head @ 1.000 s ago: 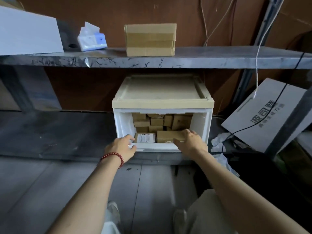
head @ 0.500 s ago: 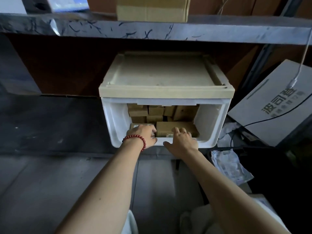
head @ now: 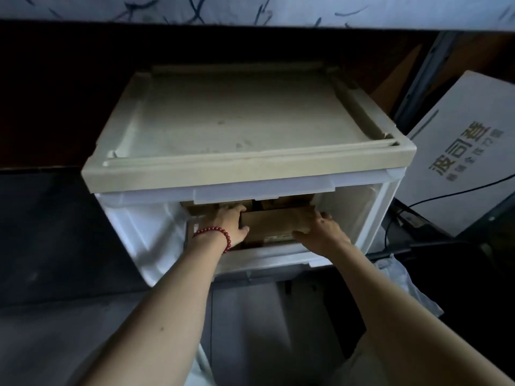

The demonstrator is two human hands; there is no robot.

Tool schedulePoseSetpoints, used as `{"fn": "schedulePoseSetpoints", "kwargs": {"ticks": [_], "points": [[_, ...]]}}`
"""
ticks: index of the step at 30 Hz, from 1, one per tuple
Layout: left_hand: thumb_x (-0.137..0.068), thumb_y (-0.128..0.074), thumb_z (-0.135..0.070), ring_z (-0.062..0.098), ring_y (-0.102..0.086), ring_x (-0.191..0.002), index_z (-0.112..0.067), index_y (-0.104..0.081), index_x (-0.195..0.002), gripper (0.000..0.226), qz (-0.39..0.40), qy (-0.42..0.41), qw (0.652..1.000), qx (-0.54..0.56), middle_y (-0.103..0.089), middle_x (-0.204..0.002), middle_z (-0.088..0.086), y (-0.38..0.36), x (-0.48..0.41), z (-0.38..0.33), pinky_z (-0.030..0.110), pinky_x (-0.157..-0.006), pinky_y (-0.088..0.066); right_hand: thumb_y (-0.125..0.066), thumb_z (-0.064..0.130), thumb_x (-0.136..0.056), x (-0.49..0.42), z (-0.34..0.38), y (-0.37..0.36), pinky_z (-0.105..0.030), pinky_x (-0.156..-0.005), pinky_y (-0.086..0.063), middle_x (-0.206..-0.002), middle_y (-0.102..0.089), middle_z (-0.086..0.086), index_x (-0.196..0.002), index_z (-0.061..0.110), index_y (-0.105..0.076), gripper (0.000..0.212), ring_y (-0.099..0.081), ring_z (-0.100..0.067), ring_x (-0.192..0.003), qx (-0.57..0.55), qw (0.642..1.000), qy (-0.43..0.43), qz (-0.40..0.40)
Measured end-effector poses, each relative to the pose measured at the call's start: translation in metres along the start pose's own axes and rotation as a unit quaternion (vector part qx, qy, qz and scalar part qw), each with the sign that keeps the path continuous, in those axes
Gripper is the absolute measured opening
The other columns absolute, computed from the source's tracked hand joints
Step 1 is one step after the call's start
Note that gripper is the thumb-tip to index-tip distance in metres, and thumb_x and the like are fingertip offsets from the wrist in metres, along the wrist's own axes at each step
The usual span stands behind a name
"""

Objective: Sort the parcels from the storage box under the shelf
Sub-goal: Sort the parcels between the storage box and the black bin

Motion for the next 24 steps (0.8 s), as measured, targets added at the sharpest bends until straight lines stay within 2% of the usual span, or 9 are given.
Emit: {"fn": "schedulePoseSetpoints", "kwargs": {"ticks": [5, 10, 12, 14, 17, 19, 20, 22, 24], "points": [[-0.088, -0.064, -0.032, 0.028, -0.035, -0.135, -0.018, -0.029, -0.146, 0.069, 0.019, 0.000, 0.999, 0.040, -0.037, -0.148, 0.009, -0.034, -0.046, 0.008, 0.037, -0.108, -0.032, -0.055, 0.045, -0.091, -0.032, -0.007, -0.016, -0.041, -0.109, -0.035, -0.153, -0.028, -0.011, -0.152, 0.015, -0.018, 0.077, -0.031, -0.035, -0.137, 0.010, 1.000, 0.013, 0.019], [-0.069, -0.077, -0.047, 0.031, -0.028, -0.139, -0.024, -0.021, -0.149, 0.100, 0.056, 0.010, 0.998, -0.023, -0.034, -0.149, 0.008, -0.063, -0.073, 0.015, 0.048, -0.111, -0.031, -0.056, 0.046, -0.091, -0.053, -0.004, -0.035, -0.042, -0.113, -0.029, -0.155, -0.017, -0.014, -0.152, 0.013, -0.013, 0.081, -0.020, -0.034, -0.142, 0.023, 0.999, 0.016, 0.033], [-0.067, -0.078, -0.048, 0.032, -0.030, -0.137, -0.020, -0.023, -0.147, 0.101, 0.054, 0.005, 0.998, -0.036, -0.037, -0.147, 0.009, -0.065, -0.077, 0.011, 0.048, -0.109, -0.033, -0.055, 0.047, -0.091, -0.055, -0.001, -0.035, -0.042, -0.115, -0.026, -0.156, -0.015, -0.014, -0.153, 0.014, -0.011, 0.082, -0.015, -0.033, -0.144, 0.020, 0.999, 0.018, 0.029], [-0.069, -0.078, -0.044, 0.032, -0.044, -0.126, -0.016, -0.038, -0.140, 0.086, 0.041, 0.003, 0.999, -0.021, -0.049, -0.136, 0.011, -0.065, -0.079, 0.006, 0.046, -0.102, -0.042, -0.055, 0.048, -0.091, -0.059, -0.002, -0.036, -0.042, -0.115, -0.026, -0.156, -0.015, -0.014, -0.152, 0.014, -0.010, 0.083, -0.015, -0.033, -0.144, 0.018, 0.999, 0.016, 0.022], [-0.074, -0.073, -0.034, 0.026, -0.061, -0.090, -0.018, -0.059, -0.109, 0.041, 0.021, -0.012, 1.000, -0.008, -0.063, -0.103, 0.008, -0.060, -0.072, 0.005, 0.037, -0.076, -0.055, -0.056, 0.051, -0.089, -0.061, -0.007, -0.034, -0.042, -0.110, -0.030, -0.154, -0.016, -0.016, -0.152, 0.014, -0.008, 0.087, -0.023, -0.035, -0.140, 0.012, 1.000, -0.001, 0.014], [-0.078, -0.067, -0.027, 0.017, -0.055, -0.066, -0.020, -0.055, -0.081, 0.014, 0.018, 0.004, 1.000, 0.007, -0.058, -0.077, 0.002, -0.053, -0.066, 0.009, 0.025, -0.054, -0.046, -0.060, 0.051, -0.087, -0.061, -0.013, -0.030, -0.041, -0.109, -0.032, -0.151, -0.019, -0.016, -0.152, 0.012, -0.008, 0.092, -0.027, -0.035, -0.138, -0.004, 1.000, -0.012, 0.007], [-0.080, -0.066, -0.026, 0.015, -0.052, -0.061, -0.021, -0.052, -0.076, 0.016, 0.017, 0.011, 1.000, 0.019, -0.055, -0.072, 0.001, -0.049, -0.064, 0.010, 0.023, -0.050, -0.041, -0.062, 0.050, -0.086, -0.061, -0.014, -0.029, -0.041, -0.109, -0.032, -0.151, -0.019, -0.016, -0.152, 0.011, -0.008, 0.094, -0.027, -0.036, -0.137, -0.010, 1.000, -0.012, 0.006], [-0.075, -0.074, -0.028, 0.018, -0.058, -0.075, -0.021, -0.060, -0.092, 0.023, 0.022, 0.001, 0.998, 0.056, -0.063, -0.087, 0.002, -0.045, -0.063, 0.010, 0.026, -0.061, -0.046, -0.066, 0.046, -0.085, -0.060, -0.014, -0.027, -0.040, -0.110, -0.031, -0.150, -0.018, -0.017, -0.151, 0.010, -0.010, 0.094, -0.024, -0.036, -0.139, 0.001, 1.000, 0.001, 0.004], [-0.068, -0.082, -0.030, 0.022, -0.059, -0.101, -0.020, -0.058, -0.117, 0.056, 0.014, -0.012, 0.996, 0.083, -0.063, -0.114, 0.005, -0.040, -0.062, 0.011, 0.031, -0.082, -0.050, -0.067, 0.043, -0.084, -0.058, -0.010, -0.025, -0.040, -0.110, -0.028, -0.150, -0.017, -0.017, -0.149, 0.010, -0.013, 0.091, -0.020, -0.035, -0.139, 0.016, 1.000, 0.012, -0.014]]}}
Point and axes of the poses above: each hand's wrist, its own x-axis away from the middle knuckle, its own y-axis out of the back of the hand, z = x × y, the point moved 7 cm from there along -x, towards the middle knuckle
